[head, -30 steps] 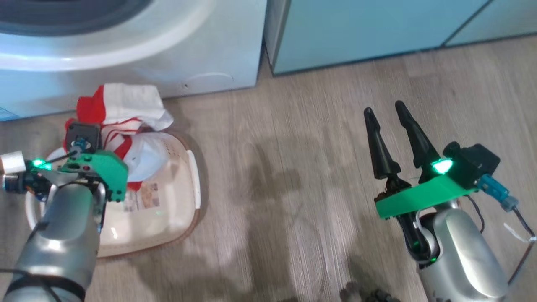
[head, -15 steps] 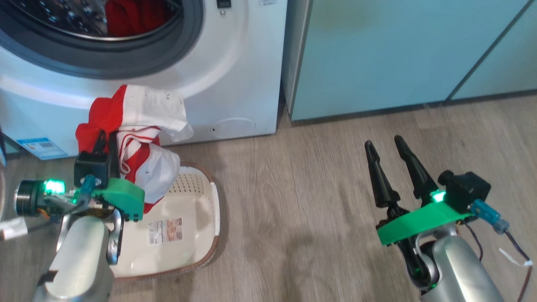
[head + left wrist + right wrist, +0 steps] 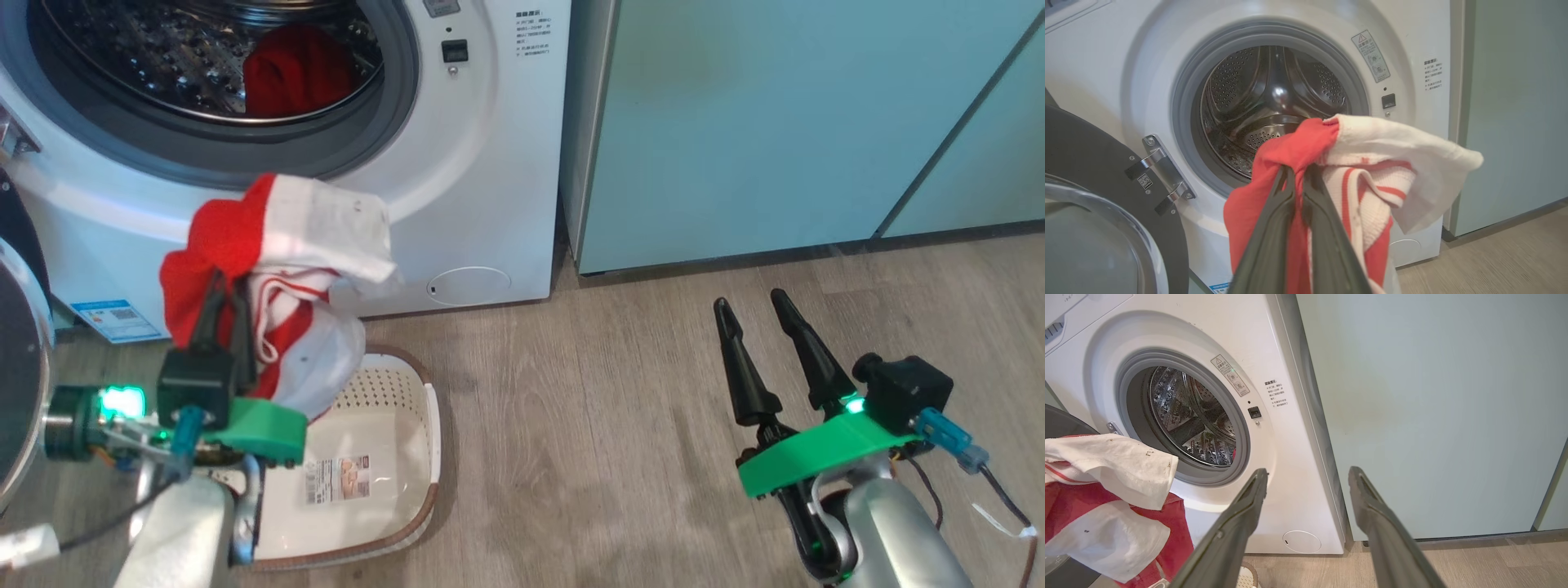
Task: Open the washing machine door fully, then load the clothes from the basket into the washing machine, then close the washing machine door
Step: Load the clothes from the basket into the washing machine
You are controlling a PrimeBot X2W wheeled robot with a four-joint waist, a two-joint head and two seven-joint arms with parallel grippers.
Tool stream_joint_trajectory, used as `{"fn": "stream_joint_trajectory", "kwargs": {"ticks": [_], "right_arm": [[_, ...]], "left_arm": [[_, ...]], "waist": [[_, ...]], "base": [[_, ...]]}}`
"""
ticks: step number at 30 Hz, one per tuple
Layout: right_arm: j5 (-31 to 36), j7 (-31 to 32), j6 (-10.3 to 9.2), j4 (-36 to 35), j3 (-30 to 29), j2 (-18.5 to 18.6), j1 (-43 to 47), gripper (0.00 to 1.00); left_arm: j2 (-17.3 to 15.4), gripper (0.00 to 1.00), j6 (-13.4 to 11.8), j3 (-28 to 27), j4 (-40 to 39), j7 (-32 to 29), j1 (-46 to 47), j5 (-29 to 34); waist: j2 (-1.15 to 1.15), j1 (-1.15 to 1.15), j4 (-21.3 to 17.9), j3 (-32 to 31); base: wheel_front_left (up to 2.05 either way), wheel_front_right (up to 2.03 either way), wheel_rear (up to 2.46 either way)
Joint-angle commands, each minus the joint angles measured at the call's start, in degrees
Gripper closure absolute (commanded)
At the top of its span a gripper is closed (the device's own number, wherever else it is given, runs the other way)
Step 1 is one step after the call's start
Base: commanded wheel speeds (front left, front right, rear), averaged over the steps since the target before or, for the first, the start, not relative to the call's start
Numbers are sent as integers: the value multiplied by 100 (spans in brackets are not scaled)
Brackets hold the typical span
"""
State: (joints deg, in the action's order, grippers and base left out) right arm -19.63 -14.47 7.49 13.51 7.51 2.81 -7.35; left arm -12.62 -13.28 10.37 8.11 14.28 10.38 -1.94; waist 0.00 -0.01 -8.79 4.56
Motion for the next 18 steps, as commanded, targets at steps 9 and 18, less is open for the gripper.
{"fn": "stream_joint_trajectory", "kwargs": {"ticks": [9,18], "right_arm": [[36,-53,0,-189,-54,7,5,0],[26,-53,0,-207,-152,7,22,0]], "left_arm": [[198,100,132,-127,-723,72,-195,-17],[437,100,305,-319,-910,72,-459,-64]], "waist": [[0,1,-24,-83],[0,1,-73,-128]], "base": [[0,0,0],[0,0,0]]}}
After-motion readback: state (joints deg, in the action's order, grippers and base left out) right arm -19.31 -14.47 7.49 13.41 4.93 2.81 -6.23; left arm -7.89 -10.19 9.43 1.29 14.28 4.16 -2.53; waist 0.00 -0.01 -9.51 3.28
